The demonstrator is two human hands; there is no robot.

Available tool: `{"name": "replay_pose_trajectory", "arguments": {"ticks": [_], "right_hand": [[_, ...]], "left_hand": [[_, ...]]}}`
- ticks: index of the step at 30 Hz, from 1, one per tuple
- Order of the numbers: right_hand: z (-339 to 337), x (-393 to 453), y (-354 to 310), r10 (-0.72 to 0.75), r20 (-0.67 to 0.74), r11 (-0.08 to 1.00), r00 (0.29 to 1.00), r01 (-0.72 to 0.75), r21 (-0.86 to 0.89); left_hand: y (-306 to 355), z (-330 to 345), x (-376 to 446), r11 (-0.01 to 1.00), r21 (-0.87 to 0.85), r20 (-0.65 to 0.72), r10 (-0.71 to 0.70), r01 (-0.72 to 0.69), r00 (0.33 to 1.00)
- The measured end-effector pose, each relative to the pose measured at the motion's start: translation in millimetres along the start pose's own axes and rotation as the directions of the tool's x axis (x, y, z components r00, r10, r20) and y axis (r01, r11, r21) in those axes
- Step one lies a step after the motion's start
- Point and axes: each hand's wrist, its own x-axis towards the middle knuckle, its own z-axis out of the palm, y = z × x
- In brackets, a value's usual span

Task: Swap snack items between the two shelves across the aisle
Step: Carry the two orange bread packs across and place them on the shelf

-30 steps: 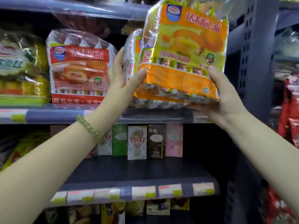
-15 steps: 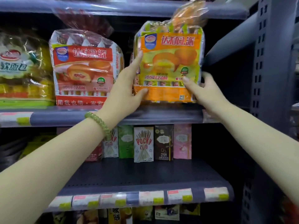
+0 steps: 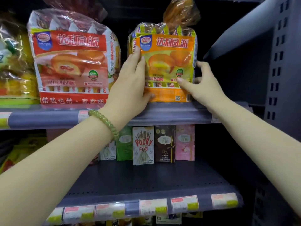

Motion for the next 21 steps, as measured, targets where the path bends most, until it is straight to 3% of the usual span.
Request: {"name": "replay_pose_trajectory", "arguments": {"ticks": [4, 9, 21], "right_hand": [[-3.2, 1.0, 8.6, 0.027, 0.035, 0.998, 0.999, -0.025, -0.062], [-1.4, -6.3, 11.5, -0.047, 0.012, 0.982, 0.999, 0.049, -0.183], [5.8, -13.5, 10.4, -0.158, -0.089, 0.963, 0.983, 0.134, -0.236]], "left_hand": [[-4.2, 8.1, -6.8, 1.0, 0.018, -0.036, 0.021, -0.02, 0.999], [-11.7, 16.4, -14.4, 1.0, -0.007, -0.122, 0.009, -0.01, 0.993], [-4.2, 19.0, -18.5, 1.0, -0.013, -0.107, 0.018, -0.019, 0.994]]}}
